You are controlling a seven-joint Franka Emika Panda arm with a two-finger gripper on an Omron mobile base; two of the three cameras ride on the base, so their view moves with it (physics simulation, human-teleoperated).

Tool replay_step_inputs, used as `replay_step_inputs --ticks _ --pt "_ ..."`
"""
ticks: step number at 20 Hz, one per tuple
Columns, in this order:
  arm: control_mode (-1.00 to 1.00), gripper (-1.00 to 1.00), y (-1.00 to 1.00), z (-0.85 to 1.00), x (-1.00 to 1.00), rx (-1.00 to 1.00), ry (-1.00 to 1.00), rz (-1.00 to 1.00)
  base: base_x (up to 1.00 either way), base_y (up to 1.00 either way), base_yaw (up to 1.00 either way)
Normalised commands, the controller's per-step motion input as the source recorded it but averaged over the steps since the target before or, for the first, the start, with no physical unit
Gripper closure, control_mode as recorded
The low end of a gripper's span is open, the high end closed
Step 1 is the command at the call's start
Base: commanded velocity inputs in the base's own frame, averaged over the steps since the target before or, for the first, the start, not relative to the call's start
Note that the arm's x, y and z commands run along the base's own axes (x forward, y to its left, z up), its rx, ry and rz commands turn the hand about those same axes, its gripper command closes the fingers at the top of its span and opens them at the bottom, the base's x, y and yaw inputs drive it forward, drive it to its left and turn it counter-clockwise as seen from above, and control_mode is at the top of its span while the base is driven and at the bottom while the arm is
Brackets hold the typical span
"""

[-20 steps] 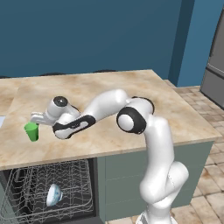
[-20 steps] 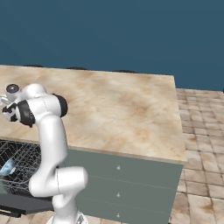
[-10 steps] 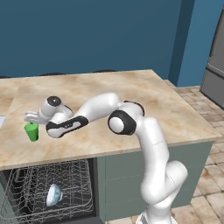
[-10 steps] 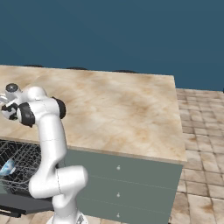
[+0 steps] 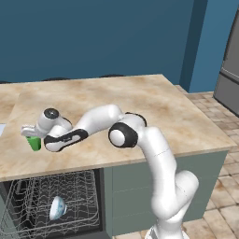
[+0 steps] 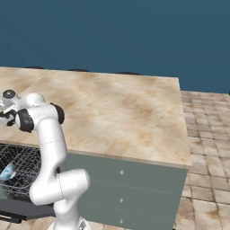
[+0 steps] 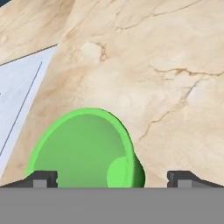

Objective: Pick up the cup and bowl from the counter, place them in the dishwasher, and close the dishwasher door.

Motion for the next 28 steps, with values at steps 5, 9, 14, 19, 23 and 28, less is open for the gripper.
replay_step_inputs --ticks 5,9,14,19,23,28 --pt "-1.0 -1.0 0.01 -0.24 0.0 0.0 0.0 0.03 0.0 0.0 0.0" --pt "-1.0 1.0 0.0 -0.16 0.0 0.0 0.0 0.01 0.0 0.0 0.0" --pt "-1.0 1.0 0.0 -0.01 -0.09 0.0 0.0 0.0 0.0 0.0 0.0" --pt "-1.0 1.0 0.0 0.0 -0.14 0.02 -0.03 0.0 0.0 0.0 0.0" --pt "-1.0 1.0 0.0 0.04 -0.26 0.03 -0.08 0.0 0.0 0.0 0.0" --pt "-1.0 1.0 0.03 0.2 -0.67 0.01 -0.15 0.01 0.0 0.0 0.0"
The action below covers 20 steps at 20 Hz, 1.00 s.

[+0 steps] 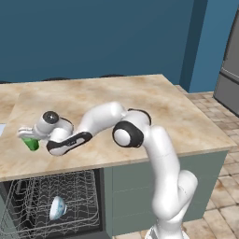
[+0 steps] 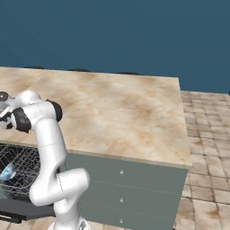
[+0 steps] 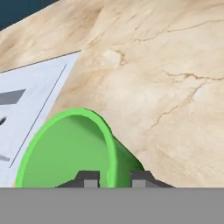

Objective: Pick up the cup and bowl from the counter, place them in the dishwasher, and close the dishwasher door.

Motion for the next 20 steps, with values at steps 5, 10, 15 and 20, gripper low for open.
replay_step_inputs --ticks 5,10,15,20 --pt "-1.0 1.0 0.03 0.1 -0.92 0.0 -0.2 0.04 0.0 0.0 0.0" --pt "-1.0 1.0 0.0 0.05 -0.79 0.0 -0.19 0.01 0.0 0.0 0.0" --pt "-1.0 1.0 0.0 0.03 -0.65 0.0 -0.16 0.0 0.0 0.0 0.0" --pt "-1.0 1.0 0.01 0.0 -0.67 0.0 -0.15 0.0 0.0 0.0 0.0"
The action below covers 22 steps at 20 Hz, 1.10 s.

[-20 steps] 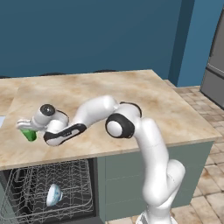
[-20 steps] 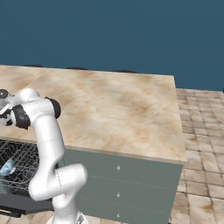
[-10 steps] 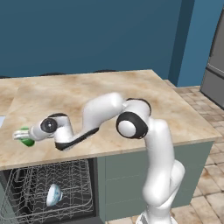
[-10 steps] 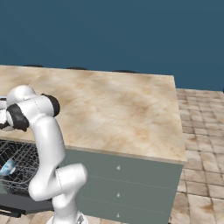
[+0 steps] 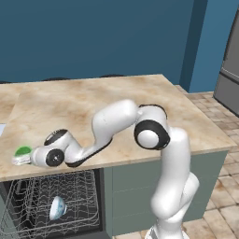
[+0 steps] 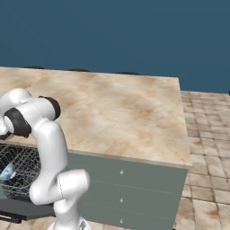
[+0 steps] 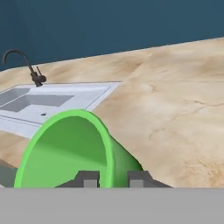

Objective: Pick up the cup and bowl from the counter, place them in the dishwasher, and close the dishwasher door.

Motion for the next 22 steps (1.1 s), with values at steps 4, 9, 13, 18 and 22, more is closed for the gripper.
replay_step_inputs --ticks 4,9,13,18,22 --pt "-1.0 1.0 0.03 0.0 -0.68 0.0 -0.15 0.0 0.0 0.0 0.0" --pt "-1.0 1.0 0.01 0.0 -0.69 0.0 -0.15 0.0 0.0 0.0 0.0" --pt "-1.0 1.0 0.0 -0.01 -0.65 0.0 -0.13 0.0 0.0 0.0 0.0" --pt "-1.0 1.0 0.0 -0.16 -0.53 0.0 -0.09 0.0 0.0 0.0 0.0" --pt "-1.0 1.0 0.0 -0.24 -0.47 0.0 -0.06 0.0 0.0 0.0 0.0"
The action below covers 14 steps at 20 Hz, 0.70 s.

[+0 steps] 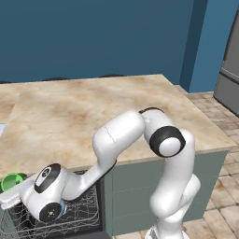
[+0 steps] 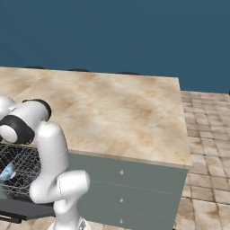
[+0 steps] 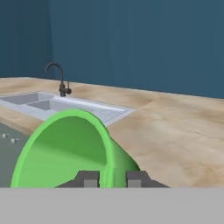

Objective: Pick up the cup and bowl from the counter, place them in the dishwasher, and close the dishwasher door.

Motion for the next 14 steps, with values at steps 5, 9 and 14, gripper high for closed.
replay_step_inputs --ticks 5,9,14 --pt "-1.0 1.0 -0.01 -0.3 -0.43 0.0 -0.05 0.0 0.0 0.0 0.0" --pt "-1.0 1.0 -0.03 -0.32 -0.39 0.0 -0.03 0.0 0.0 0.0 0.0" --pt "-1.0 1.0 -0.13 -0.25 -0.37 0.0 -0.06 0.0 0.0 0.0 0.0"
